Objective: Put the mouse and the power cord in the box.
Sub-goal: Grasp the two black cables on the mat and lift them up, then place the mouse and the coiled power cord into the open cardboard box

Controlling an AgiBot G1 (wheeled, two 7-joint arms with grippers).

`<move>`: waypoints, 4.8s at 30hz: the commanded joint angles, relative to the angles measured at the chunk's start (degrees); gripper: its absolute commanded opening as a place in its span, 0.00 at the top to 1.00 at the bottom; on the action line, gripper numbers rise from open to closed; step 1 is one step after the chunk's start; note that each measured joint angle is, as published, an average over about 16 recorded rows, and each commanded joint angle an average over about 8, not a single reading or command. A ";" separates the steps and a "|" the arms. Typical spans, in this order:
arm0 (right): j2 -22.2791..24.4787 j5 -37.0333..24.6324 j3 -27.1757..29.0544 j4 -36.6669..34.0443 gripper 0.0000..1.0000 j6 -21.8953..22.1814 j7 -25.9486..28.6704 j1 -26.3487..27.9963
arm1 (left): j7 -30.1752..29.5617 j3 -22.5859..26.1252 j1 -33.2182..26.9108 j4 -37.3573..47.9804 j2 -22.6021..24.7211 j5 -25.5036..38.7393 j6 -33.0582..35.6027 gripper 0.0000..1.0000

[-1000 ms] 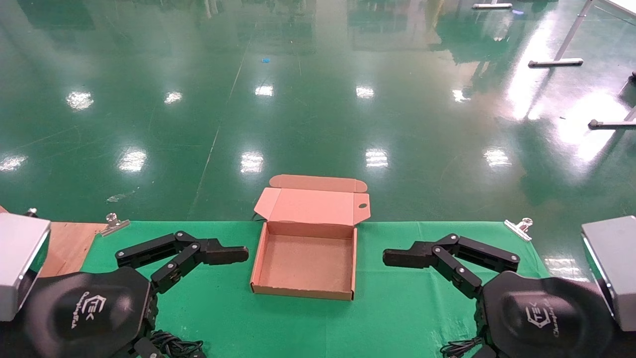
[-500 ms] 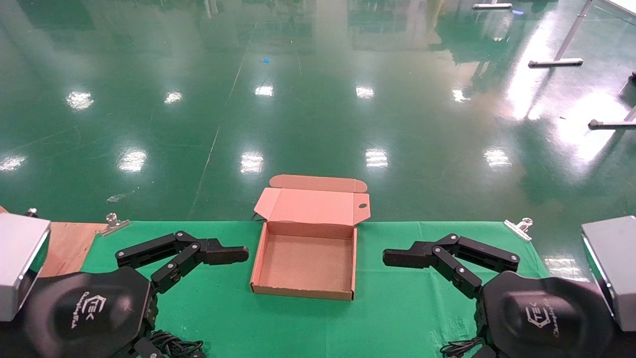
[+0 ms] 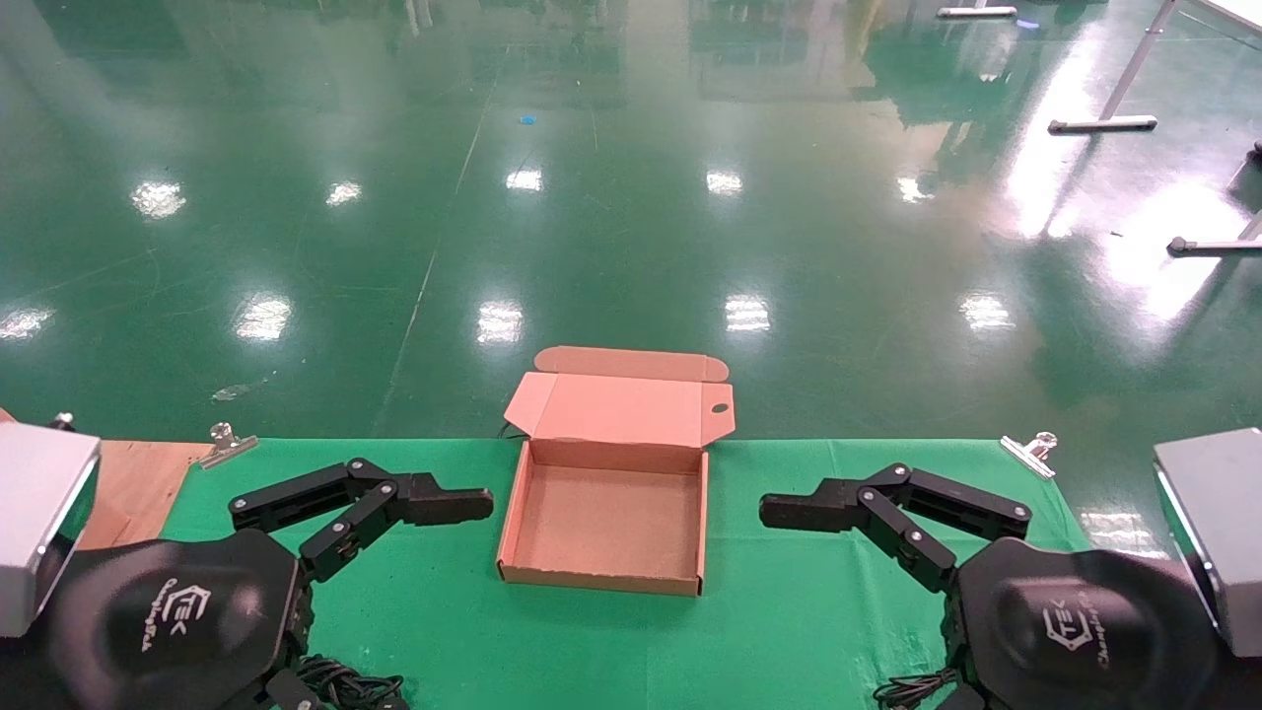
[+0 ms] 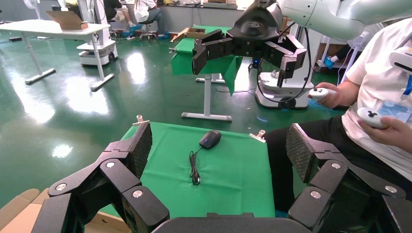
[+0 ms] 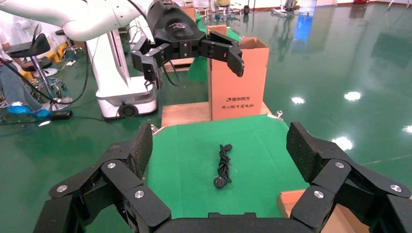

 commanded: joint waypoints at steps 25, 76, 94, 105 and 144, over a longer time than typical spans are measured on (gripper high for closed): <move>-3.36 -55.52 -20.42 -0.37 0.00 4.27 -24.54 15.86 | 16.61 18.29 -17.05 17.57 3.20 45.71 -0.68 0.00; -26.30 -58.40 -21.55 -67.93 1.00 24.26 -70.65 25.34 | 43.54 25.54 -25.01 58.57 24.38 61.72 -18.86 1.00; -26.77 -58.37 -21.50 -71.69 1.00 24.46 -73.66 26.29 | 46.26 25.36 -25.27 62.33 24.34 61.35 -18.71 1.00; -26.95 -58.35 -21.48 -72.72 1.00 24.29 -74.38 26.71 | 47.26 25.27 -25.90 63.86 24.44 61.23 -18.62 1.00; -36.80 -50.79 -16.22 -65.78 1.00 12.51 -61.57 52.84 | 26.80 22.32 -47.39 36.55 28.82 61.22 -11.59 1.00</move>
